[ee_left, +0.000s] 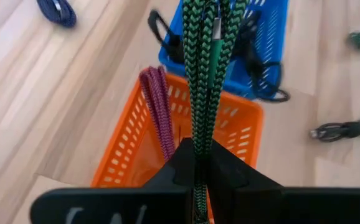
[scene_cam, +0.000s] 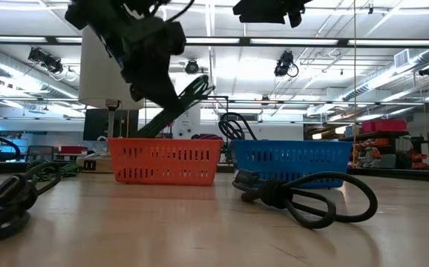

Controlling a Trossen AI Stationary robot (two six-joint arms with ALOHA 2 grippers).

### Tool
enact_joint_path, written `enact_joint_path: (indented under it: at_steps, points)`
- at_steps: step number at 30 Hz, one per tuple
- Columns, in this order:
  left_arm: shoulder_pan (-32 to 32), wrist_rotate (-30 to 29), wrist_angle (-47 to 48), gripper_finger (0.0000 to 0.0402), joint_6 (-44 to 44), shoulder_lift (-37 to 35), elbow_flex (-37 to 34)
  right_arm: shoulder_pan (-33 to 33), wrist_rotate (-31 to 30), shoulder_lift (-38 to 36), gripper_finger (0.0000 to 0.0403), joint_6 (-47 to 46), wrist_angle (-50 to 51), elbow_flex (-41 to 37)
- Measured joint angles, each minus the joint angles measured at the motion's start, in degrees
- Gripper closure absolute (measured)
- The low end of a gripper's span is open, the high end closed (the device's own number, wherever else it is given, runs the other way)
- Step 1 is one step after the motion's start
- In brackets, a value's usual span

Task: Pick & Place USB Port
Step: Put the green charger cable into the orange bin

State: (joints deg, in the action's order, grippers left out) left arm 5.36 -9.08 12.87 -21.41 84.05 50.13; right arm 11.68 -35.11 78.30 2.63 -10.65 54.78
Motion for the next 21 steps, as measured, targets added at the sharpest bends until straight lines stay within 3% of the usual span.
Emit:
enact_joint_path:
  at_steps: [10, 21]
  points:
    - [0.0, -0.4, 0.8, 0.0379, -0.5, 4.3, 0.0, 0.0, 0.0, 0.0, 0.0236, 0.0, 0.1, 0.0]
    - [0.0, -3.1, 0.6, 0.0243, 0.0, 4.5, 0.1, 0.0, 0.0, 0.0, 0.0236, 0.2, 0.1, 0.0]
